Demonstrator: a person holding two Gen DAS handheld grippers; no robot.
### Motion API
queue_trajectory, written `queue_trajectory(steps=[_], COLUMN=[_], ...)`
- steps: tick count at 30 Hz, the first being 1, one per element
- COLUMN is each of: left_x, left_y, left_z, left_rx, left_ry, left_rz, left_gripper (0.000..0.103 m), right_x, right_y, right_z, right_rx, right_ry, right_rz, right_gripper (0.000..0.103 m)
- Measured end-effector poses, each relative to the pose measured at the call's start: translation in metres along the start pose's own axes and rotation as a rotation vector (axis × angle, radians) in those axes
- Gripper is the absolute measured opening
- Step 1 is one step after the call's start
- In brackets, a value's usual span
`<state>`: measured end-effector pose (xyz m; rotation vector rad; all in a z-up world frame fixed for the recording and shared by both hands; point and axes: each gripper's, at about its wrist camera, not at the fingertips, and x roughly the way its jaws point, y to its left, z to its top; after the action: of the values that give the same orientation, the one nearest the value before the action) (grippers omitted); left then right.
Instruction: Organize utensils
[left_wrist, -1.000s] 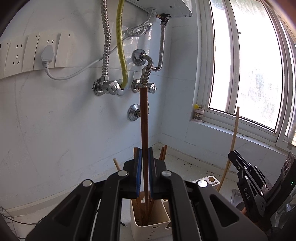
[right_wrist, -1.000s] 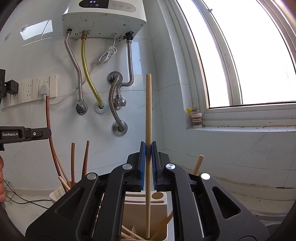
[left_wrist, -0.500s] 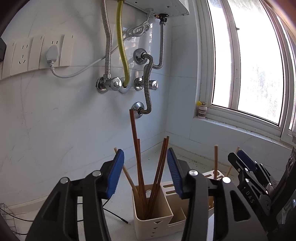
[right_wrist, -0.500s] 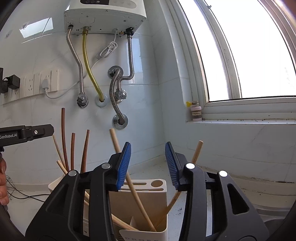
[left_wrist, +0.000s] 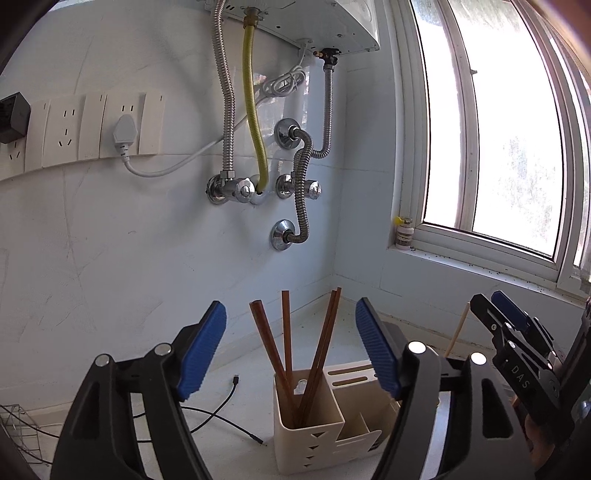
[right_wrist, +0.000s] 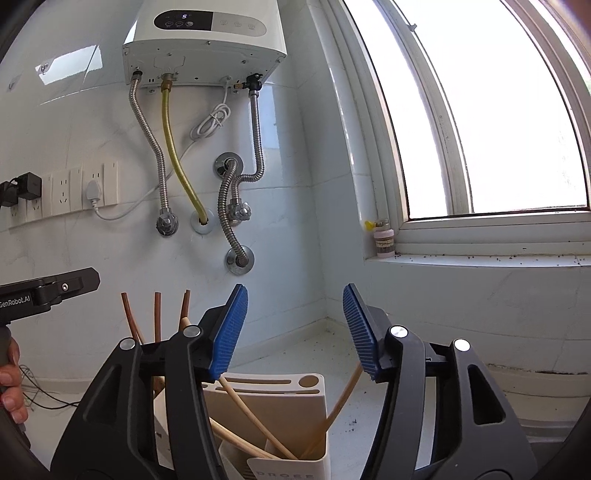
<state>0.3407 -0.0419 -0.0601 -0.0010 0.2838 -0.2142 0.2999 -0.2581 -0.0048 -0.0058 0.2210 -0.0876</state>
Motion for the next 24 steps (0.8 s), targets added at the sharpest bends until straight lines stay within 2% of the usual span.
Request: queue_trajectory(steps=[3,6,9,15,18,19,24], left_x=[-0.016,-0.028,-0.043,-0.070,-0.084,-0.089,-0.111], left_y=[0.003,0.006,0.007,0.011,0.016,0.018,0.032], left_z=[0.004,0.006,0.004,-0.001,-0.007,-0.009,-0.021], left_rx=[-0.003,-0.006,-0.003,0.013,0.023,0.024,0.007], left_ry=[-0.026,-0.028,-0.030,-0.008,0.001,0.005,0.030], left_rz=[0.010,0.006,-0.007,-0.067,-0.079,-0.081,-0.083], left_gripper=[0.084,0.088,0.092,0.097,0.097,0.097,0.098], right_x=[-0.012,-0.022,-0.035,-0.068,-0.084,-0.089,-0.115], right_y=[-0.002,-0.002,0.001,0.013,0.022,0.026,0.044], right_z=[0.008,0.015,0.020,0.029,0.033,0.035,0.040], right_rx=[0.009,0.005,0.016,0.018,0.010,0.002,-0.028], right_ry=[-0.008,0.004,0.017,0.061,0.089,0.104,0.170], right_rz=[-0.020,-0.030,-0.042,-0.067,-0.077,-0.076,-0.055], right_gripper=[0.069,0.069,0.076,0.082,0.086,0.091,0.092])
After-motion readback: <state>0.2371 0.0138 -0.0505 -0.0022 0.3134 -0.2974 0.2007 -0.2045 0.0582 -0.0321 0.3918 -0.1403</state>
